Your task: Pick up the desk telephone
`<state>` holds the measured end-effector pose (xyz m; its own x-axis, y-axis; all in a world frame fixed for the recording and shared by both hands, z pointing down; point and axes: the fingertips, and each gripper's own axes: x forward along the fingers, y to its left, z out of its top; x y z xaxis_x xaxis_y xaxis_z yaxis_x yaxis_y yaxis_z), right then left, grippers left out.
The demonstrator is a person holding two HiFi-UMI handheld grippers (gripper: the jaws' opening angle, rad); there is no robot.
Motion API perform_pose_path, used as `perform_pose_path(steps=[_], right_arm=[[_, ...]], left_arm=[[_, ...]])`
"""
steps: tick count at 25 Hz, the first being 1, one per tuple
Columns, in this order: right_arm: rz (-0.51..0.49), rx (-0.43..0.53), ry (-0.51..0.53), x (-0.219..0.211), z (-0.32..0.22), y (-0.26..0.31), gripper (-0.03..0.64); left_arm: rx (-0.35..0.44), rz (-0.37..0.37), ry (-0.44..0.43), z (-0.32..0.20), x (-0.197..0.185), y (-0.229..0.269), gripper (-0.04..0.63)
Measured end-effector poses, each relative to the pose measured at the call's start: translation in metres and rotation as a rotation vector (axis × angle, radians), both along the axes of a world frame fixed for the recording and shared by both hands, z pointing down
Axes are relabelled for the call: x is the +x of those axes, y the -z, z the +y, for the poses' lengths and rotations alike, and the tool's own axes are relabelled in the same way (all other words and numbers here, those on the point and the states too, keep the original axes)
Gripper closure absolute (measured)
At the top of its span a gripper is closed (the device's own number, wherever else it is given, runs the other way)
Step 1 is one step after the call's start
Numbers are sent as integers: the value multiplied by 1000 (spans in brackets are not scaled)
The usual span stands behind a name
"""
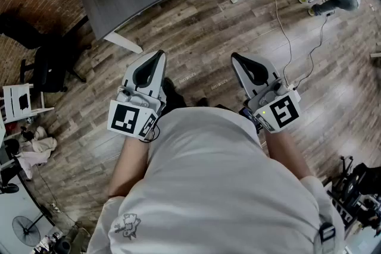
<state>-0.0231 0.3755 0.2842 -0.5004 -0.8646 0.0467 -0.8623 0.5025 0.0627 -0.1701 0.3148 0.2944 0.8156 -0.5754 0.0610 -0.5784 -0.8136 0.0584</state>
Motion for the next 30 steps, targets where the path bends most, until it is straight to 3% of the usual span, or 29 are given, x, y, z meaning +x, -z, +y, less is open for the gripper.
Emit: perform_pose_path(steps=[14,27,30], right_arm=[[-29,-6,-2,-1,0,0,612],[-42,-55,5,-16,-45,-11,612],[-35,-64,5,-23,-62,-15,601]], left_arm=[[3,-16,-17,6,1,2,584],[-26,-20,-26,-34,-18,-8,584],[-42,-19,-36,-50,-24,-13,519]])
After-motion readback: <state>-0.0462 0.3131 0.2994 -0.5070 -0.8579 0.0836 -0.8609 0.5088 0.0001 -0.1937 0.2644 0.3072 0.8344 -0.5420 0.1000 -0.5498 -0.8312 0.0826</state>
